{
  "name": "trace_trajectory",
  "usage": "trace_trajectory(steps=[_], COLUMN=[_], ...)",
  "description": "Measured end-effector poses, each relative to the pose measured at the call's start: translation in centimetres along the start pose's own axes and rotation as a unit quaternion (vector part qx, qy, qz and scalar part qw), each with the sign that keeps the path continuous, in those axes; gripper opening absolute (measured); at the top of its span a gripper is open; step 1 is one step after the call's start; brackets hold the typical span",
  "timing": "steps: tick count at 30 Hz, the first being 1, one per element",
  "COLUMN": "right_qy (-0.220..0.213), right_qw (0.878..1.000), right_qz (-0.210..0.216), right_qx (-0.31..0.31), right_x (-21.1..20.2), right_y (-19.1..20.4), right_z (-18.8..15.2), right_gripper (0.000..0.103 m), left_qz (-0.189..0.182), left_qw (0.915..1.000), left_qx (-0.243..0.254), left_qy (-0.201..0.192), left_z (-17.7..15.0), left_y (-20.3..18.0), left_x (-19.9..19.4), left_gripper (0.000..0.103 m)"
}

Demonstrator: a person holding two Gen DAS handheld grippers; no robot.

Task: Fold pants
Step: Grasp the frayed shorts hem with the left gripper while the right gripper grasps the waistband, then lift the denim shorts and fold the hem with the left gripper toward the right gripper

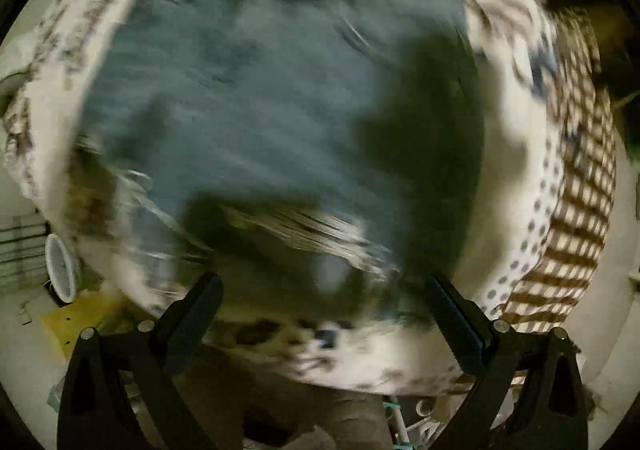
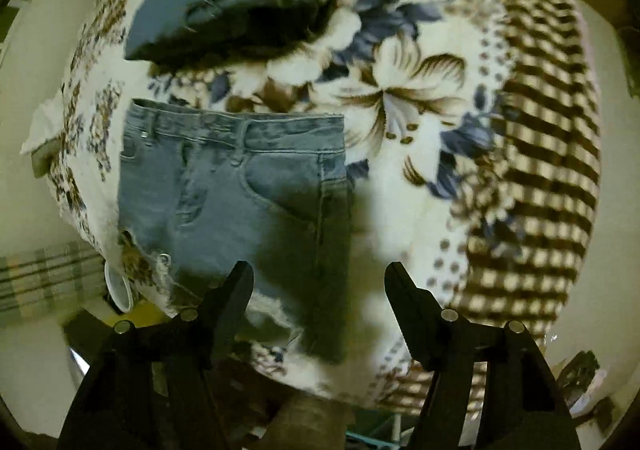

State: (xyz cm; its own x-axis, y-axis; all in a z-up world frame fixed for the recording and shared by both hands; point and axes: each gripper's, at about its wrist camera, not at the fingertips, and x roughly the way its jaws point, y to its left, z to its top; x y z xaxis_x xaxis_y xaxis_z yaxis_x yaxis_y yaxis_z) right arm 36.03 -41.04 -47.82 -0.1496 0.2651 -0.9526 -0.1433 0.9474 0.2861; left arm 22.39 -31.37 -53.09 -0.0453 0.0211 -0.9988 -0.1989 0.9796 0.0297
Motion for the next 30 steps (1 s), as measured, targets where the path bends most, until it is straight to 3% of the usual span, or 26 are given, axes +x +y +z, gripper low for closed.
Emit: trace_trajectory(steps=[3, 6, 10, 12, 15, 17, 19, 21, 24, 30], right_qy=[0.014, 0.025, 0.034, 0.036, 0.041, 0.035, 0.027, 0.021, 0.002, -0.034], right_qw=[1.000, 0.999, 0.998, 0.997, 0.995, 0.995, 0.997, 0.998, 0.997, 0.997], right_qz=[0.016, 0.032, 0.049, 0.068, 0.087, 0.089, 0.077, 0.061, 0.068, 0.066], right_qx=[-0.010, -0.020, -0.009, 0.000, 0.009, 0.009, 0.008, 0.010, 0.022, 0.023], right_x=[2.7, 5.1, 8.3, 9.2, 10.4, 10.7, 10.6, 10.1, 8.8, 4.4], right_y=[-0.6, -0.4, -0.3, 0.0, 0.3, 0.8, 1.0, 0.8, 0.5, 2.8], right_z=[1.5, 2.5, 3.9, 4.4, 5.2, 5.4, 5.4, 5.2, 4.7, 4.1], right_gripper=[0.071, 0.071, 0.071, 0.071, 0.071, 0.068, 0.052, 0.027, 0.020, 0.018], left_qz=[-0.017, -0.022, -0.015, -0.022, -0.034, -0.045, -0.058, -0.068, -0.074, -0.104], left_qw=[0.9992, 0.9975, 0.9979, 0.9986, 0.9989, 0.9988, 0.9981, 0.9975, 0.9968, 0.9928], left_qx=[0.014, 0.036, 0.043, 0.030, 0.009, -0.003, -0.014, -0.020, -0.026, -0.041], left_qy=[0.033, 0.057, 0.045, 0.038, 0.031, 0.016, 0.012, 0.002, -0.016, -0.042], left_z=[-0.7, -1.0, -0.6, -0.1, 0.5, 1.0, 1.5, 2.1, 2.7, 3.5], left_y=[-3.1, -5.3, -6.1, -5.7, -4.8, -4.0, -3.3, -2.6, -1.5, 1.8], left_x=[3.9, 6.7, 7.2, 6.6, 5.3, 3.9, 3.1, 1.9, -0.6, -7.7], left_gripper=[0.097, 0.085, 0.083, 0.075, 0.047, 0.005, 0.003, 0.002, 0.002, 0.002])
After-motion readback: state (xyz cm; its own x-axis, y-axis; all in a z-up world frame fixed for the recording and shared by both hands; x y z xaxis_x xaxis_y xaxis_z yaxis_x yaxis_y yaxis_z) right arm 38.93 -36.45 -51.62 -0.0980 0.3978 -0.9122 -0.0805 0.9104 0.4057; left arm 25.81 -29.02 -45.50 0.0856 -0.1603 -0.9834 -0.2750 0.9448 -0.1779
